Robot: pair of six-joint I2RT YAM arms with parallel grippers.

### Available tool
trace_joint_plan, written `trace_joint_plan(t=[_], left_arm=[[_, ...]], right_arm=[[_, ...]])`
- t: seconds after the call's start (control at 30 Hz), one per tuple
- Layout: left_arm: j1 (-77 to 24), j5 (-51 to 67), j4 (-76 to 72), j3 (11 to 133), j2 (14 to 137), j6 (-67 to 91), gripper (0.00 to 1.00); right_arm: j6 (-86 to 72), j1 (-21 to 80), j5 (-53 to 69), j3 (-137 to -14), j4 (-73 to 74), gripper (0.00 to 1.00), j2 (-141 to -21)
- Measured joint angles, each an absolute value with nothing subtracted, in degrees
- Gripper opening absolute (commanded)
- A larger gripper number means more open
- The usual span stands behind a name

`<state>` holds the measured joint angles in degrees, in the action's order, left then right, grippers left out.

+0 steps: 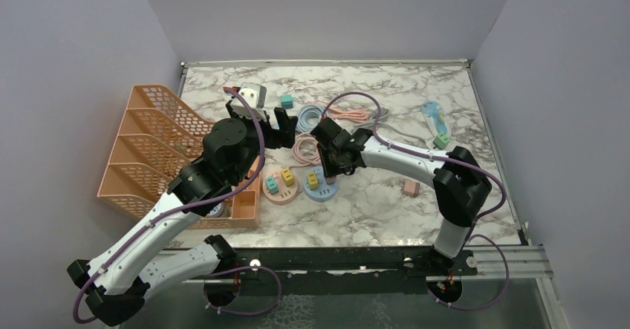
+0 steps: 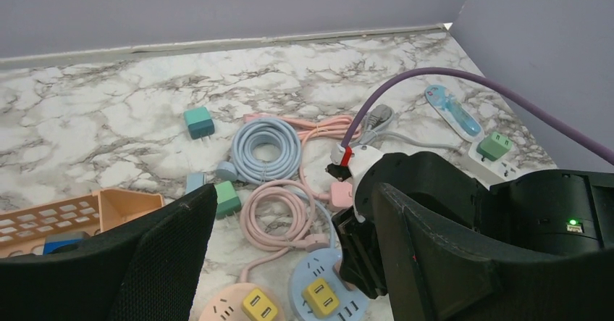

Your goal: Insert the plug

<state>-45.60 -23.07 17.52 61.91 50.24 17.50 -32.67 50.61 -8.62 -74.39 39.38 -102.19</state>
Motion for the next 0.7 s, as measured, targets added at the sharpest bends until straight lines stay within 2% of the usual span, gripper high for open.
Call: trace_joint_plan(t=[0.7], left_arm=[[-45.6, -24.7, 17.2, 61.9, 50.2, 16.4, 0.81]], right_arm=[[-36.6, 54.5, -17.0, -74.3, 37.8, 0.01, -106.0]])
